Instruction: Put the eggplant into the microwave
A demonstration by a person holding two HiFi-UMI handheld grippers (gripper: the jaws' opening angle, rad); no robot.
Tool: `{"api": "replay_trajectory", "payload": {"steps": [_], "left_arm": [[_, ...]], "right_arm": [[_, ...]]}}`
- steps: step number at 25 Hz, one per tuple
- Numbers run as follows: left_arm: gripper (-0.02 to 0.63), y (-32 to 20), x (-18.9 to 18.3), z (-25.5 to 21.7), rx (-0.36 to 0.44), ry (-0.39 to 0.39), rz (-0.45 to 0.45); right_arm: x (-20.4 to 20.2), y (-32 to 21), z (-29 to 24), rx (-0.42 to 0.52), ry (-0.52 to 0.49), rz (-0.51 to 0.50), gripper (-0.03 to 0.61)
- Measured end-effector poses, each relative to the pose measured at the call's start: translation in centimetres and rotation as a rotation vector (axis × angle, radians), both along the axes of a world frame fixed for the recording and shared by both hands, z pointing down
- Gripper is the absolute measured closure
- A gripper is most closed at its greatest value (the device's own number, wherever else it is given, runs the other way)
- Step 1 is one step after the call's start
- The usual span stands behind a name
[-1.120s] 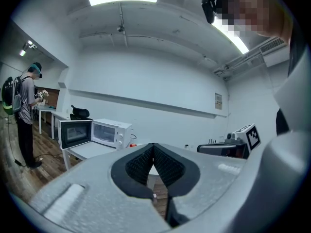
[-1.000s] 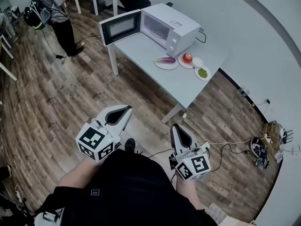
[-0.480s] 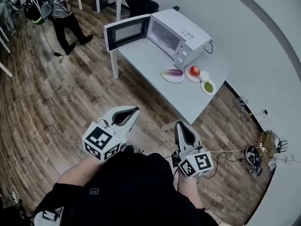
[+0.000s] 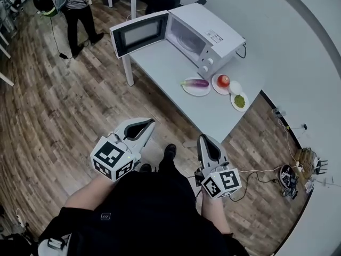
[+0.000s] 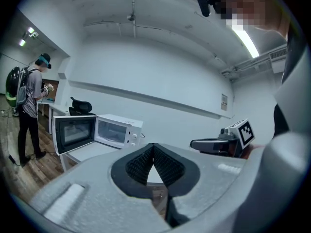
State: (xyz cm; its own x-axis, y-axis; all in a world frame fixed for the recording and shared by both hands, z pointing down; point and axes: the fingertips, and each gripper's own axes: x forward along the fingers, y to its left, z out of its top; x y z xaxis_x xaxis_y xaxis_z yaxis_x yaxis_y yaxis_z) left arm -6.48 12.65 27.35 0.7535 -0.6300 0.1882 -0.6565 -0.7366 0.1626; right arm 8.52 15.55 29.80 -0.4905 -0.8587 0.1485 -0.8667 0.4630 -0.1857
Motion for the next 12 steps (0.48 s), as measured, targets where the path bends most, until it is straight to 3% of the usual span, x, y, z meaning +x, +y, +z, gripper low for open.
{"api": "replay_trajectory", "payload": {"steps": [7,12], "left_arm": [[0.604,-7.1,3.4,-0.6,0.015,-0.013,-0.035],[0.605,-11.8,6.1,-0.9,0.018,-0.022,-0.077]], "right_arm": [[3.1,-7.5,0.2,0.017,0.031,-0.03,0.56],[4.9,-12.1,0.4,0.039,0.04,-0.11,0.552]]}}
